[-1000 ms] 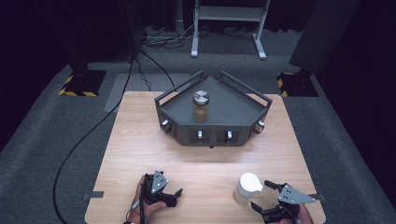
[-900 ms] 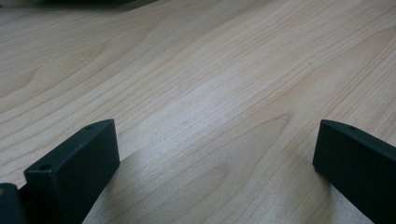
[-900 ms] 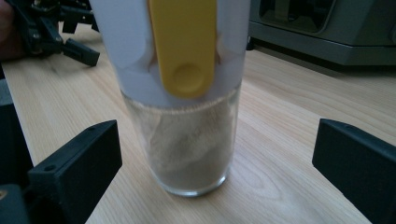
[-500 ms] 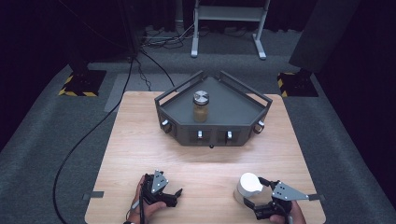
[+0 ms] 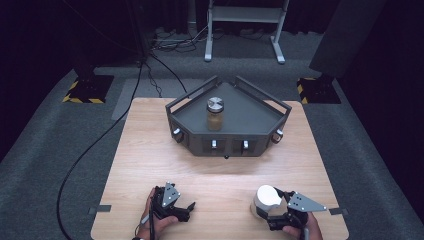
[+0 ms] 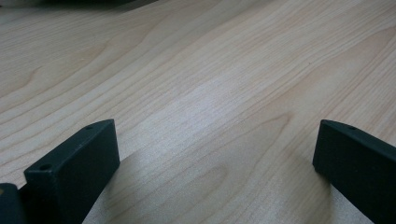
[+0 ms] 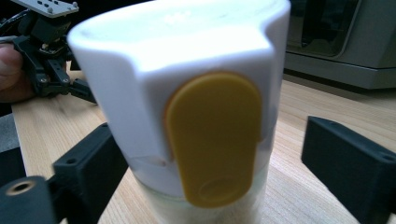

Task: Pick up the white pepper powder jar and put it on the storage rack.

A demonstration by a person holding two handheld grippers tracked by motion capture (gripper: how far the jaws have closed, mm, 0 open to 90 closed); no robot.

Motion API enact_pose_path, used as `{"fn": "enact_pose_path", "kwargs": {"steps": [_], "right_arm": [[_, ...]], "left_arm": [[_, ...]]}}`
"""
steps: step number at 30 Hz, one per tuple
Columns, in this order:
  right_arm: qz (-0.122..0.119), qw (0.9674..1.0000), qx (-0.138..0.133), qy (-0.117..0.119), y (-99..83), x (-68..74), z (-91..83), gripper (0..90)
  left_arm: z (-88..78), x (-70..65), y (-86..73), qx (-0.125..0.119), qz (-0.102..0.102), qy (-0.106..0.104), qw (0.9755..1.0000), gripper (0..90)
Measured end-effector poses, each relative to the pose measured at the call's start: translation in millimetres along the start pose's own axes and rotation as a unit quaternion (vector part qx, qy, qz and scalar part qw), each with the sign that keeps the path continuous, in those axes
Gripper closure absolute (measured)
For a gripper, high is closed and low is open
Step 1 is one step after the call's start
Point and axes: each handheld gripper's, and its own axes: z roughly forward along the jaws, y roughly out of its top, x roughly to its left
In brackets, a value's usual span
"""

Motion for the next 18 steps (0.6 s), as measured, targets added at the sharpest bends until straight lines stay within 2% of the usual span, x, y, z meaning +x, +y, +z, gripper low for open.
{"fn": "enact_pose_path", "kwargs": {"steps": [5, 11, 14, 18], "right_arm": [[0.000, 1.0000, 0.001, -0.002, 1.1, 1.3, 3.4, 12.4], [-0.005, 1.0000, -0.001, 0.005, 2.8, 1.2, 5.9, 21.0], [-0.010, 0.9999, -0.001, 0.008, 4.1, 2.3, 5.9, 28.0], [-0.015, 0.9999, 0.000, 0.006, 5.6, 3.7, 5.7, 28.7]], "left_arm": [[0.0, 0.0, 0.0, 0.000, 0.000, 0.000, 1.0000, 0.4], [0.1, -0.1, -0.1, 0.000, 0.000, 0.000, 1.0000, 0.4], [0.1, -0.1, -0.1, 0.000, 0.000, 0.000, 1.0000, 0.4], [0.1, 0.0, -0.1, 0.000, 0.000, 0.000, 1.0000, 0.4]]}}
